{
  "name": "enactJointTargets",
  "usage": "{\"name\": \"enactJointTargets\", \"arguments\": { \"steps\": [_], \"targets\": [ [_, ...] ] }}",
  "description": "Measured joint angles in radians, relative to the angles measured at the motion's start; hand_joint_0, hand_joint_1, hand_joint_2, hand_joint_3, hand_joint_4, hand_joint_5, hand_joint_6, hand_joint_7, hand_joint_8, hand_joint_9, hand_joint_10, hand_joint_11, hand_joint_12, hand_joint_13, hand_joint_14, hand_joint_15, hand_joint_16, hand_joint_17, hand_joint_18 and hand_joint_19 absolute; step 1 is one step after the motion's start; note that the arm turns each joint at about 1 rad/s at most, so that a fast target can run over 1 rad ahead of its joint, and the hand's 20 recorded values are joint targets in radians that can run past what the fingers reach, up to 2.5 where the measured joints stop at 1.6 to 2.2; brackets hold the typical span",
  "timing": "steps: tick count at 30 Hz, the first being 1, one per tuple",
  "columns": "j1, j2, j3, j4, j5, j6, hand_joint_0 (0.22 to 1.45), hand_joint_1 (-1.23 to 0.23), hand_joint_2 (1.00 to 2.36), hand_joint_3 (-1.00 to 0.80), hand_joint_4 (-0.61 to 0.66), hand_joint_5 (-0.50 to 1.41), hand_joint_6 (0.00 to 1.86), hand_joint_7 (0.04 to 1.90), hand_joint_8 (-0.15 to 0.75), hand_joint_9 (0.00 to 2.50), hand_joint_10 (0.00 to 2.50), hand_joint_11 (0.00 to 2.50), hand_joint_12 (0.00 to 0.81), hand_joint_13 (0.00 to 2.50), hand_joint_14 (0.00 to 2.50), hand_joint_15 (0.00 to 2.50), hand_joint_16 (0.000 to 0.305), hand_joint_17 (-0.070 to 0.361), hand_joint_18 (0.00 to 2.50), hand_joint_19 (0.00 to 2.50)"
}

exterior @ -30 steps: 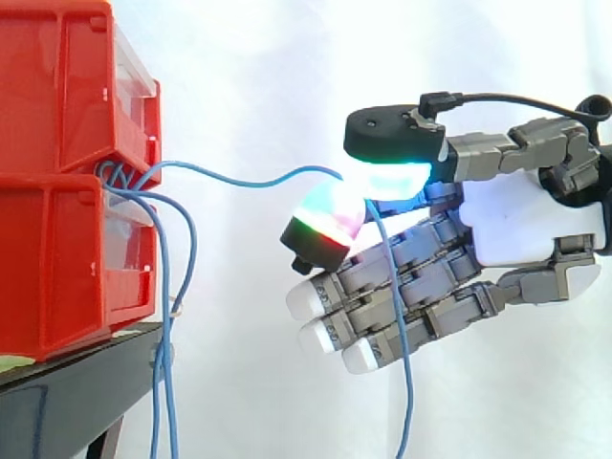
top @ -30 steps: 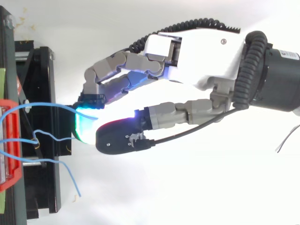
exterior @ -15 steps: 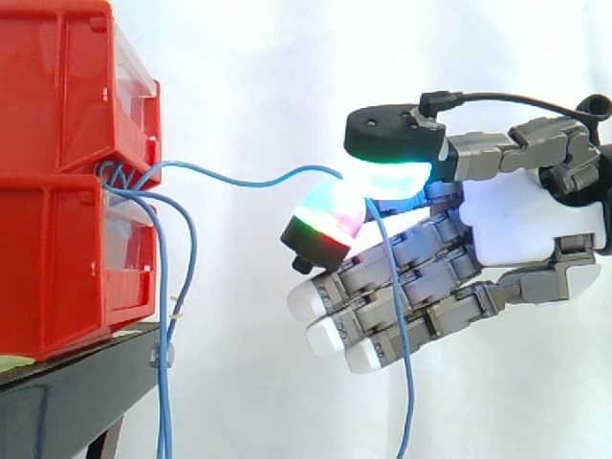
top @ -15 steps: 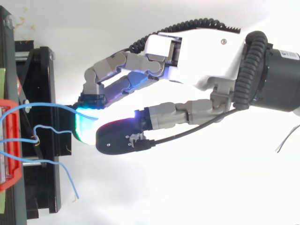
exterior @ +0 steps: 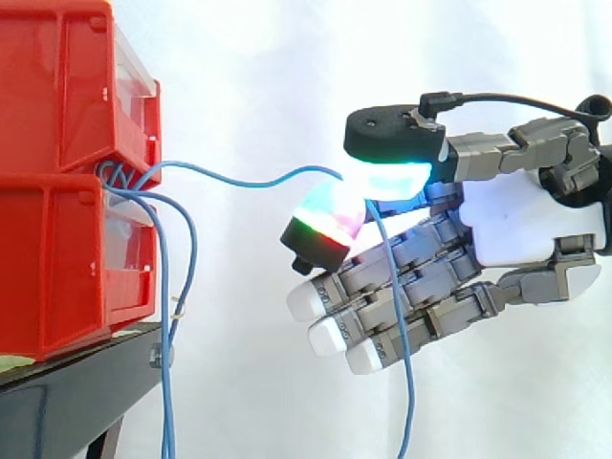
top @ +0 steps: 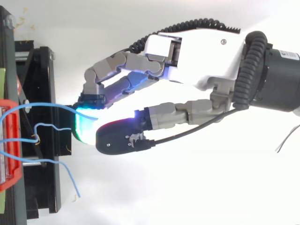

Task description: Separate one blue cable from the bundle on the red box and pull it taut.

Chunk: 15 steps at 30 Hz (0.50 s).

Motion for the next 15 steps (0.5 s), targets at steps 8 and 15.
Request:
{"name": "enactJointTargets", "arguments": {
  "steps": [8, 15],
  "targets": [
    [0.0, 0.0, 0.0, 0.001, -0.001, 0.0, 0.51, -0.78, 1.49, -0.11, -0.03, -0.04, 0.86, 1.13, 0.264, 0.77, 0.0, 0.04, 0.423, 0.62, 0.01, 0.27, 0.067, 0.15, 0.42, 0.37],
    [0.001, 0.0, 0.0, 0.0, 0.0, 0.0, 0.51, -0.78, 1.48, -0.11, -0.04, -0.04, 0.86, 1.12, 0.264, 0.77, 0.0, 0.03, 0.424, 0.62, 0.01, 0.28, 0.067, 0.15, 0.42, 0.38]
  ]
}}
